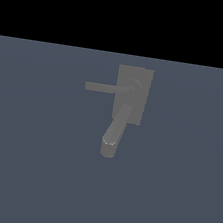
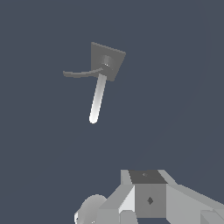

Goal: Turn on the faucet by rotating a designated handle.

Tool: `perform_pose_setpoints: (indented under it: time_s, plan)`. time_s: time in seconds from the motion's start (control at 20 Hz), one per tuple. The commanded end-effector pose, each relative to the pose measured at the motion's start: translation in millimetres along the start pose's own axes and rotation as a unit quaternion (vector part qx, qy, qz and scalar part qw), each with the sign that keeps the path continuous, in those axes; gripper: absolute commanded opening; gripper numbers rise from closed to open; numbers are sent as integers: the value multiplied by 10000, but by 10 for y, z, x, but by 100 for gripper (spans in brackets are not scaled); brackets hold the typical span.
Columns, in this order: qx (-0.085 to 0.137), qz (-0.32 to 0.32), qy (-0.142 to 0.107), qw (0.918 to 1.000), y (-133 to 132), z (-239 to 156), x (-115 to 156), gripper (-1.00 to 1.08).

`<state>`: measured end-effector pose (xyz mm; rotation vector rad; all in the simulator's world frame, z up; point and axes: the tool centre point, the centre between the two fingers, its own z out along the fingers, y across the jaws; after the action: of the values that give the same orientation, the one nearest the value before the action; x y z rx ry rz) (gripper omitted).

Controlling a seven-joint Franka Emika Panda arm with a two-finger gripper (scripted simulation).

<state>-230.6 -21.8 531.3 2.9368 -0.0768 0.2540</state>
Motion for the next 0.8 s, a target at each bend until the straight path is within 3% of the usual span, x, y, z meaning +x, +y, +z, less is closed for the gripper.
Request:
perform_pose_setpoints:
  time_s: [0.0, 0.2, 0.35, 0.55, 0.75]
  plan:
    - [-296, 59, 187, 9994, 44, -93, 29, -100]
    - [-926, 173, 577, 9939, 117, -305, 87, -100]
    - [-1507, 260, 933, 9838, 158, -517, 135, -100]
    - [-2325, 344, 1422, 9615, 163, -835, 195, -100]
    - [-3126, 373, 1882, 9303, 98, -1158, 249, -100]
